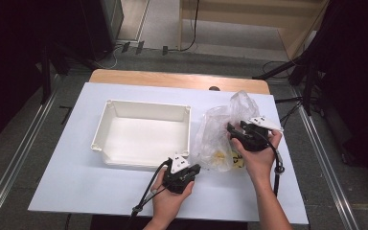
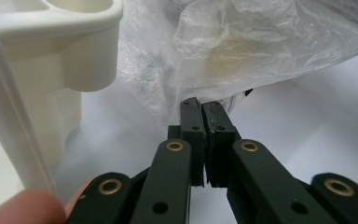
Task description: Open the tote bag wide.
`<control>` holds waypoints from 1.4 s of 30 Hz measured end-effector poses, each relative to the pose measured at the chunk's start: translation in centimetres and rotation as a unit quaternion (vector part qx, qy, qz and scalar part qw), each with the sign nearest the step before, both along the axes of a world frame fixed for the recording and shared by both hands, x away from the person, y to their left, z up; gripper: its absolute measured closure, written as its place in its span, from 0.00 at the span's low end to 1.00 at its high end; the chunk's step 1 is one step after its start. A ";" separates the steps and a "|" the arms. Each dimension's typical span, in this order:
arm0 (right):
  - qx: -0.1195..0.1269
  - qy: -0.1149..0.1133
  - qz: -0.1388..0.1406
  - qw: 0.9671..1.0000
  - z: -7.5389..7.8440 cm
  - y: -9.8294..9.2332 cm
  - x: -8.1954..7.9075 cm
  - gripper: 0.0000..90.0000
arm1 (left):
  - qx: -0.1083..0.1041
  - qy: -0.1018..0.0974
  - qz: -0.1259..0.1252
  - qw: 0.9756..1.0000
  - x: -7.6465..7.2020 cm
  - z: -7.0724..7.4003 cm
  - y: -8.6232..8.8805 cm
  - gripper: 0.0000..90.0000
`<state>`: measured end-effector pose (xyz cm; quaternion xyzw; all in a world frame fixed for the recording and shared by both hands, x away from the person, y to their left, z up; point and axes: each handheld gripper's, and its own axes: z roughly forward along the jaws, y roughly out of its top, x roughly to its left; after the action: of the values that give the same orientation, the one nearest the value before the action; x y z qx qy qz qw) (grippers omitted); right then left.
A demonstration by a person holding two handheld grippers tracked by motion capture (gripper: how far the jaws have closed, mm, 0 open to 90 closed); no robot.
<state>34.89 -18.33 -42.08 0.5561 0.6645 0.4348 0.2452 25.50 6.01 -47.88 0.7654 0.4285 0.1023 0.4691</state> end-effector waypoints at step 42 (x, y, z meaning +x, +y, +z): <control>0.019 0.042 0.002 0.999 -5.0 -6.8 -4.1 1.00 | -0.054 -0.004 -0.005 0.999 -0.1 0.0 1.0 0.80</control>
<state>30.78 -25.08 -47.11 0.5772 0.6665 0.4245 0.2059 25.44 7.00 -47.91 0.7409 0.4273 0.0798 0.5119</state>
